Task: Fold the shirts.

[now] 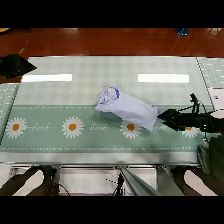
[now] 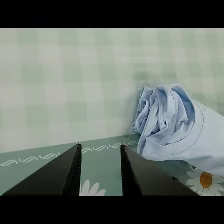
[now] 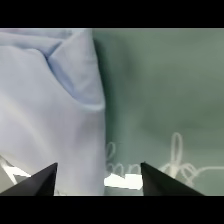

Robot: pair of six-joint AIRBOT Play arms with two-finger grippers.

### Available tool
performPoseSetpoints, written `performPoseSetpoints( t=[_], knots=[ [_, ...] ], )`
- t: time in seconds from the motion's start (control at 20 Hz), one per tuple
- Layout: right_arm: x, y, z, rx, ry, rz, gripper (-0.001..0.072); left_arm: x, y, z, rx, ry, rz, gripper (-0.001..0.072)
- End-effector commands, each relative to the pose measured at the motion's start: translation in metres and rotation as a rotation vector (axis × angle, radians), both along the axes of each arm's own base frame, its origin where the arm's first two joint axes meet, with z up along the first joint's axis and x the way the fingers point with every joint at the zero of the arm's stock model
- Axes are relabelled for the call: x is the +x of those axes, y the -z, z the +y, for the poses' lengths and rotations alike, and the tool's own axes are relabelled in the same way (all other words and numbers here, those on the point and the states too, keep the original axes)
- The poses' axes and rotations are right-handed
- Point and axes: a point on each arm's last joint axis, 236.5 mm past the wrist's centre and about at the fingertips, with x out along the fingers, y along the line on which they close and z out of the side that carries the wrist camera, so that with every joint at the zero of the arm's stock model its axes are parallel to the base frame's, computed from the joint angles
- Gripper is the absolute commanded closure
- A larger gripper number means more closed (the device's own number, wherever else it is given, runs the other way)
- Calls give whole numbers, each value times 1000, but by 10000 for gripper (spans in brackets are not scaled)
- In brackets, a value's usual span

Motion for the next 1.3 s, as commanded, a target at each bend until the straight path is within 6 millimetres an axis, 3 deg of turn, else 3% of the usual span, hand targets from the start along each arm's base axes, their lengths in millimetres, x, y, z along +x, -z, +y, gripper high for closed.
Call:
performPoseSetpoints(
  t=[0.0,0.25,0.3,0.35,0.4,0.5,0.65,0.8,0.9,1.05,1.25],
  knots=[
    [17,13,21,6,96,-76,115,-6,10,0,-6,-7,44,391],
    [41,17,43,-75,204,-133,142,-6,10,0,-11,-13,45,391],
    [46,16,44,-85,219,-152,279,-6,10,0,-11,-13,45,391],
    [49,14,42,-85,237,-161,548,-6,10,0,-11,-13,45,391],
    [51,10,43,-72,246,-165,691,-6,10,0,-10,-13,45,391],
    [61,-18,49,-87,170,-275,692,-5,10,1,-10,-13,45,391],
    [81,-108,44,-125,68,-502,692,-4,12,1,-11,-15,48,391],
    [75,-190,-4,-174,110,-545,692,3,21,3,-18,-21,68,391],
    [49,-216,-61,-335,134,-477,692,9,32,5,-24,-24,93,391],
    [-13,-225,-143,-546,239,-265,692,21,49,7,-37,-35,123,391],
    [-106,-219,-226,-693,509,59,693,31,76,2,-56,-23,187,392]
  ],
)
